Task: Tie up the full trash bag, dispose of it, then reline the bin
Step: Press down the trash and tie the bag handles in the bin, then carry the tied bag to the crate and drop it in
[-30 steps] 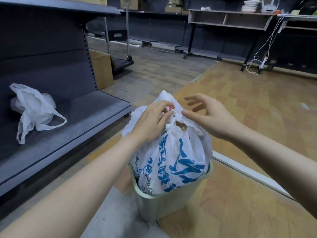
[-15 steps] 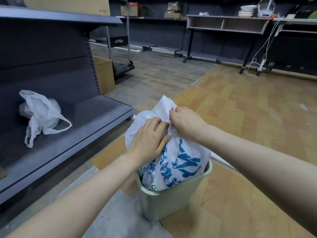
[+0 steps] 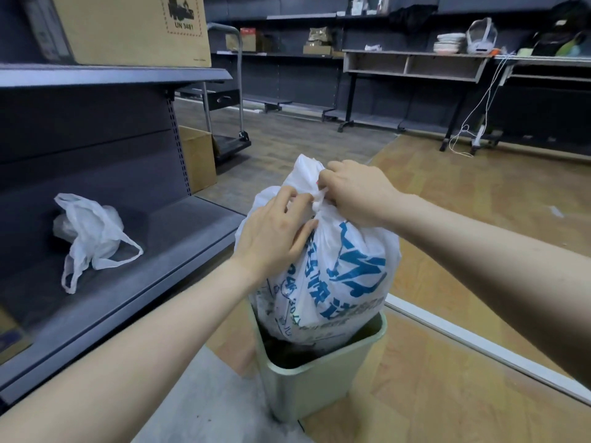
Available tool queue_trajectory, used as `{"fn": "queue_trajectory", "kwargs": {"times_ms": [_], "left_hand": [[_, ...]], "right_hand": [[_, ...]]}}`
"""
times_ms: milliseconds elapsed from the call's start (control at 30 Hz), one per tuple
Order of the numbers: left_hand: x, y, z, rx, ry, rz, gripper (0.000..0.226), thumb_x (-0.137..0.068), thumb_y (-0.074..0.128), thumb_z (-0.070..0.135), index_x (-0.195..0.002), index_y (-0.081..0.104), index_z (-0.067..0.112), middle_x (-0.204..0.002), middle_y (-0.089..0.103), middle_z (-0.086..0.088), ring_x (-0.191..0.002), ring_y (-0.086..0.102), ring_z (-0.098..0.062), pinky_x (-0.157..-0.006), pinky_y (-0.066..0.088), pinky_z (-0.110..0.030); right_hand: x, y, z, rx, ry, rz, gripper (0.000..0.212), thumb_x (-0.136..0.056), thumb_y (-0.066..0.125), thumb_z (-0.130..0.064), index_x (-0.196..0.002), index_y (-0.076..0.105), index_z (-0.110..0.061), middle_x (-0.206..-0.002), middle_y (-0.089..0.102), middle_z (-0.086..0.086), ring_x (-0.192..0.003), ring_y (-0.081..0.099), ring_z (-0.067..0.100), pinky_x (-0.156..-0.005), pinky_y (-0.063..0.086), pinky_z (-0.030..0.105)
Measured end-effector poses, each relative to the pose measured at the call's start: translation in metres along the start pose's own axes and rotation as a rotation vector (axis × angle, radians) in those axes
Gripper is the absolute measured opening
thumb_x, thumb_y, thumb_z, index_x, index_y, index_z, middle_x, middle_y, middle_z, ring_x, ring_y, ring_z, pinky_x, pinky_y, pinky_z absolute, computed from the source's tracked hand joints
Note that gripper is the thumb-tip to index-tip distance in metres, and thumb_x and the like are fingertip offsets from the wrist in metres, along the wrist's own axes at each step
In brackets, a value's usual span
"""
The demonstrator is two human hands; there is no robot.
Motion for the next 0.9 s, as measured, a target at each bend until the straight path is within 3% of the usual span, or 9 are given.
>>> {"fn": "queue_trajectory", "kwargs": {"times_ms": [100,300,500,700,800,833,900], "left_hand": [[-0.013,-0.009,-0.006,-0.023,-0.023,-0.003,0.041,-0.092,0.036,0.039,-0.109,0.058,0.008,-0.101,0.058,-0.009,-0.060,0.058,-0.025,-0.044,0.036,-0.026],[-0.049,-0.049,-0.027,-0.019,-0.162,-0.159,0.044,-0.093,0.031,0.039,-0.107,0.059,0.008,-0.102,0.062,-0.005,-0.052,0.058,-0.024,-0.043,0.032,-0.026],[-0.110,-0.139,-0.033,-0.095,-0.263,-0.240,0.038,-0.091,0.033,0.037,-0.091,0.062,0.013,-0.075,0.062,0.000,-0.050,0.059,-0.023,-0.041,0.030,-0.024],[-0.172,-0.244,-0.030,-0.126,-0.350,-0.360,0.037,-0.090,0.032,0.040,-0.079,0.059,0.016,-0.062,0.057,0.004,-0.043,0.055,-0.020,-0.040,0.023,-0.024],[-0.214,-0.306,-0.021,-0.112,-0.390,-0.379,0.045,-0.090,0.023,0.045,-0.082,0.057,0.016,-0.069,0.058,0.002,-0.053,0.059,-0.022,-0.041,0.016,-0.021],[-0.228,-0.322,-0.019,-0.123,-0.391,-0.365,0.047,-0.092,0.020,0.046,-0.086,0.056,0.016,-0.076,0.059,0.001,-0.062,0.060,-0.022,-0.043,0.018,-0.021],[-0.252,-0.352,-0.015,-0.099,-0.436,-0.390,0.040,-0.098,0.024,0.042,-0.094,0.054,0.016,-0.088,0.059,0.001,-0.078,0.060,-0.021,-0.052,0.030,-0.026]], "right_hand": [[-0.007,-0.005,0.013,-0.058,0.022,0.030,0.029,-0.092,0.042,-0.008,-0.119,0.051,-0.010,-0.118,0.053,0.006,-0.109,0.048,0.027,-0.070,0.046,0.038],[-0.033,-0.049,0.029,-0.128,-0.011,-0.090,0.026,-0.091,0.042,-0.003,-0.115,0.049,-0.009,-0.113,0.051,0.005,-0.106,0.045,0.025,-0.065,0.046,0.036],[-0.063,-0.153,0.066,-0.146,-0.022,-0.152,0.026,-0.090,0.040,0.000,-0.114,0.046,-0.009,-0.116,0.048,0.002,-0.106,0.043,0.022,-0.060,0.036,0.030],[-0.089,-0.279,0.092,-0.183,-0.051,-0.198,0.028,-0.091,0.039,0.000,-0.116,0.047,-0.008,-0.117,0.049,0.005,-0.106,0.043,0.024,-0.053,0.032,0.028],[-0.099,-0.342,0.100,-0.229,-0.091,-0.189,0.027,-0.085,0.047,0.004,-0.109,0.054,-0.003,-0.110,0.056,0.009,-0.098,0.050,0.028,-0.042,0.015,0.023],[-0.101,-0.360,0.101,-0.232,-0.103,-0.186,0.026,-0.083,0.050,0.005,-0.107,0.056,-0.003,-0.108,0.058,0.010,-0.097,0.052,0.029,-0.042,0.015,0.023],[-0.108,-0.397,0.101,-0.221,-0.118,-0.213,0.029,-0.087,0.046,0.004,-0.113,0.052,-0.006,-0.116,0.054,0.008,-0.105,0.049,0.027,-0.050,0.029,0.028]]}}
Point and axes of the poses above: each hand's wrist, its own x-axis away from the middle knuckle, its own y-axis out of the palm, z = x × y, the point moved 7 cm from there along -x, towards the middle knuckle
